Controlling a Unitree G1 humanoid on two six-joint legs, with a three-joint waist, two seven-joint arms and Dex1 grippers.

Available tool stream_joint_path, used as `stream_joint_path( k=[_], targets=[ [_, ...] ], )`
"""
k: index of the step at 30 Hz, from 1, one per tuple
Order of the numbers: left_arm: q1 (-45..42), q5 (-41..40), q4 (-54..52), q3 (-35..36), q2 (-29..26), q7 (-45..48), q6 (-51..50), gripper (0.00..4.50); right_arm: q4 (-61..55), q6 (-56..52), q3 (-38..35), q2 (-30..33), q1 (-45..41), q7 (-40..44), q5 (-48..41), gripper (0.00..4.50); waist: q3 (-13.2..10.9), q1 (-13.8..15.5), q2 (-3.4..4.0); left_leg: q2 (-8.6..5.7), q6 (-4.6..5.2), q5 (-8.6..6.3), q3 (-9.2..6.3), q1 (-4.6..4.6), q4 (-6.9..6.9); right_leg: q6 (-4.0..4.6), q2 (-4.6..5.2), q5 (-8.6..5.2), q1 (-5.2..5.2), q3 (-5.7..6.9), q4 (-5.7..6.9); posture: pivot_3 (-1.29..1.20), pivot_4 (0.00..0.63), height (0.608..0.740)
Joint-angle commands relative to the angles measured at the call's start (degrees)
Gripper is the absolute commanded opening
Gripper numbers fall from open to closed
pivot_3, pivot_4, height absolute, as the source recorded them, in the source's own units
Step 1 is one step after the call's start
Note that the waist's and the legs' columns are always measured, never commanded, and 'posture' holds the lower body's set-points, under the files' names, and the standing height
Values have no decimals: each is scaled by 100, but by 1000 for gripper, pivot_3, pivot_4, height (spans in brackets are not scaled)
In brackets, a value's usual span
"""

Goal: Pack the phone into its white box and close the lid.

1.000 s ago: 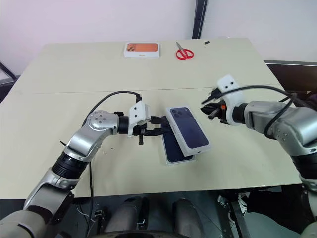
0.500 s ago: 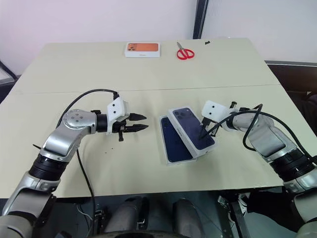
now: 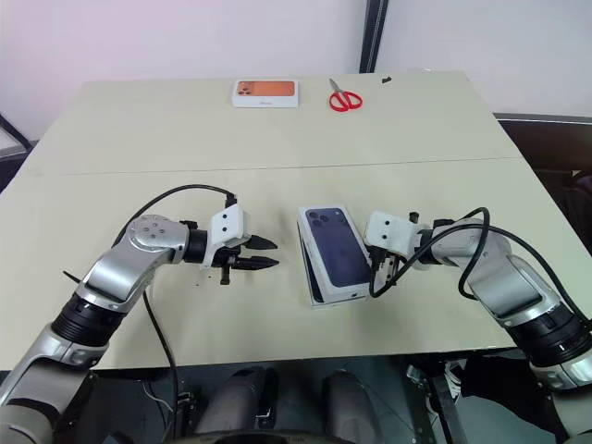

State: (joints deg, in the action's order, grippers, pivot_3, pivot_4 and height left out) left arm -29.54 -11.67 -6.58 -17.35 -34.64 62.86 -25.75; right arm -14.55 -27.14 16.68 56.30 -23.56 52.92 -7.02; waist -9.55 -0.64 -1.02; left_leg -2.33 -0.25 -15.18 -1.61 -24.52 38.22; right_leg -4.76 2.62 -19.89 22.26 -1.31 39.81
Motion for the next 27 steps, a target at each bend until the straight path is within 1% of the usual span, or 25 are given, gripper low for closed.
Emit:
stream_joint_path(
  k=[1,10,15,27],
  targets=[
    [-55,70,-73,-11,55,-77,68,1590,-390,-150,-224,-73,23,59,-35,36,0,5,0,0,0,0,0,0,0,0,0,0,0,0,0,0,150,740],
    [63,79,-209,-7,46,-67,65,1590,-737,-319,-316,-75,196,198,27,36,0,-2,0,0,0,0,0,0,1,0,0,0,0,0,0,0,150,740],
    [65,112,-242,-43,187,-180,114,1590,-829,-271,-402,58,338,331,46,36,0,4,0,0,0,0,0,0,1,0,0,0,0,0,2,0,150,740],
    [57,100,-553,-488,449,-119,56,1590,-1346,-438,-698,239,671,635,-107,36,0,2,0,0,0,0,0,2,1,0,0,0,-2,0,2,0,150,740]
  ],
)
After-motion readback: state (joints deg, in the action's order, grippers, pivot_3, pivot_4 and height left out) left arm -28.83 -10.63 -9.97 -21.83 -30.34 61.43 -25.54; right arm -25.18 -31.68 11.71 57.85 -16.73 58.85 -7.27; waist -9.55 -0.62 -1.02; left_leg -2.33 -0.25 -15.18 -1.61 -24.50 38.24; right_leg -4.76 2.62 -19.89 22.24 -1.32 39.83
